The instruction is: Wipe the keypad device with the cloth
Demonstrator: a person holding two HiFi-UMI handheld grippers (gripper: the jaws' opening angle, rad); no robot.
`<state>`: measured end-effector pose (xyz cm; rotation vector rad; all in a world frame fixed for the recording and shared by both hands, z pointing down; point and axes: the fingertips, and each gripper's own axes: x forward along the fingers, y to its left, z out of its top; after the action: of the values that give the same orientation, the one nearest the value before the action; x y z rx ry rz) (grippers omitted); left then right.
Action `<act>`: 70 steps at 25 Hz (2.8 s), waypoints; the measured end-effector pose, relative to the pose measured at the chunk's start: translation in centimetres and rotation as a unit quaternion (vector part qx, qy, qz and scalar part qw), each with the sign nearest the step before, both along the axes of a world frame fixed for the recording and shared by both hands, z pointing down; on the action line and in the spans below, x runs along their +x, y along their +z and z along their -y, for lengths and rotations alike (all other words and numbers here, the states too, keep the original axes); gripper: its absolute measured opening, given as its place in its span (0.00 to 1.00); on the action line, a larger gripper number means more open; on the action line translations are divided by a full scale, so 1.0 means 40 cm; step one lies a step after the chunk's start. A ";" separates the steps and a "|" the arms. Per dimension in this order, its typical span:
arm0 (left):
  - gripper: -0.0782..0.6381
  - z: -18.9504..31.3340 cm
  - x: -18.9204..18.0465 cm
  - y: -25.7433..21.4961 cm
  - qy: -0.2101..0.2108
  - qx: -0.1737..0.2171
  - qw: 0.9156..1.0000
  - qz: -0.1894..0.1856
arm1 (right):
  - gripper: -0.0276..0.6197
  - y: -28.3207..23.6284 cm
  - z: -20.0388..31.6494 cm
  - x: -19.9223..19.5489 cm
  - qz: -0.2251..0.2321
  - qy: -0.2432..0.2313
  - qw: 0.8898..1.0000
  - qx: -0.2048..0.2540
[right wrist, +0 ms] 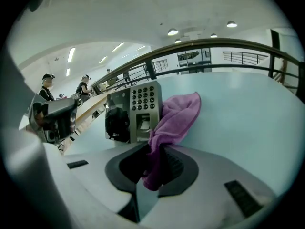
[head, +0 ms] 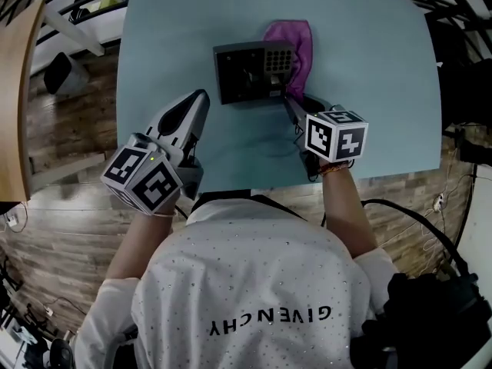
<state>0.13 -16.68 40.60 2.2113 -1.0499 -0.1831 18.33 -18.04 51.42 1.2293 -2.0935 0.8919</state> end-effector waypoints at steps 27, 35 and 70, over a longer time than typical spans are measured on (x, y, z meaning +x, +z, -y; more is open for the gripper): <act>0.11 -0.150 -0.255 -0.142 -0.145 0.033 0.989 -0.009 | 0.11 -0.234 0.118 -0.469 -0.120 -0.252 0.934 0.224; 0.11 -0.166 -0.244 -0.151 -0.143 0.033 0.989 -0.011 | 0.11 -0.156 0.071 -0.444 -0.148 -0.264 0.931 0.203; 0.11 -0.168 -0.153 -0.107 -0.079 -0.002 0.996 0.051 | 0.11 -0.429 0.046 -0.353 0.131 -0.161 0.931 0.299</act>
<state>-6.01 -9.96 36.32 2.1544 -1.2807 -0.1391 4.21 -19.88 34.26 1.0199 -2.8097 0.2751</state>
